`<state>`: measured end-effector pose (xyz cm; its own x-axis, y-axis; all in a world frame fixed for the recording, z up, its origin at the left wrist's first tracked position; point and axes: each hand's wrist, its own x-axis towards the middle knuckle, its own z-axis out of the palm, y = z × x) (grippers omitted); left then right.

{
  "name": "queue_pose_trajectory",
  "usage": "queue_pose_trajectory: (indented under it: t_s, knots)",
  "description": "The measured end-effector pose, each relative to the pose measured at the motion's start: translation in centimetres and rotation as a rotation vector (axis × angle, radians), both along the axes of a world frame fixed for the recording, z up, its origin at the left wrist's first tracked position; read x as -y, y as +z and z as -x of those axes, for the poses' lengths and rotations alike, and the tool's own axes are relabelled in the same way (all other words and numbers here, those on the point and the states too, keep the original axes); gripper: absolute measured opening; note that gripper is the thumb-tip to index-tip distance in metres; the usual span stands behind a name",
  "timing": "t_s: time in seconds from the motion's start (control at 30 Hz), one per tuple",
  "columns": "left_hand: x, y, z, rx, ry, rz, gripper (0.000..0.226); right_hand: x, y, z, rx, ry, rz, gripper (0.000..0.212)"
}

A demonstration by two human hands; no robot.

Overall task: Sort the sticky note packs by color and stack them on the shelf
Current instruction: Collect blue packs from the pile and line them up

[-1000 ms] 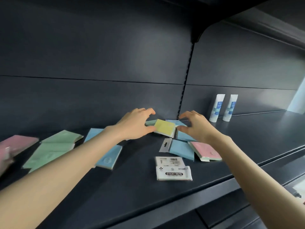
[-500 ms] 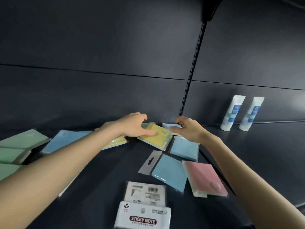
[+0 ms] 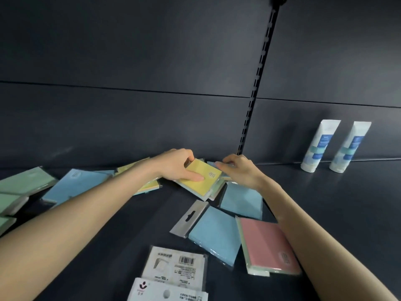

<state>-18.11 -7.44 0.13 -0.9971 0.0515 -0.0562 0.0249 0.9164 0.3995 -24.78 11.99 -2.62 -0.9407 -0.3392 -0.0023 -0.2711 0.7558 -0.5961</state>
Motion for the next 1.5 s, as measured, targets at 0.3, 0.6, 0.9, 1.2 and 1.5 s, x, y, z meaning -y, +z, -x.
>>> queue_pose_trajectory:
  t_s: [0.3, 0.6, 0.9, 1.2, 1.5]
  knots:
    - [0.9, -0.3, -0.6, -0.008, 0.032, -0.118, 0.054, 0.0, -0.6, 0.0, 0.061, 0.010, 0.015, 0.065]
    - [0.4, 0.1, -1.2, -0.069, 0.085, -0.212, 0.053, -0.4, 0.6, -0.7, -0.100, -0.035, 0.294, 0.066]
    - [0.7, 2.6, -4.4, -0.268, 0.024, -0.602, 0.020, -0.4, 3.7, -2.7, -0.170, 0.021, 0.699, 0.050]
    - [3.3, 4.4, -10.2, -0.528, 0.101, -0.718, 0.008, 2.3, 7.5, -9.0, -0.299, 0.159, 0.784, 0.030]
    - [5.5, 3.6, -19.1, -0.649, 0.240, -0.557, 0.012, 4.9, 7.1, -16.4, -0.324, 0.220, 0.732, 0.024]
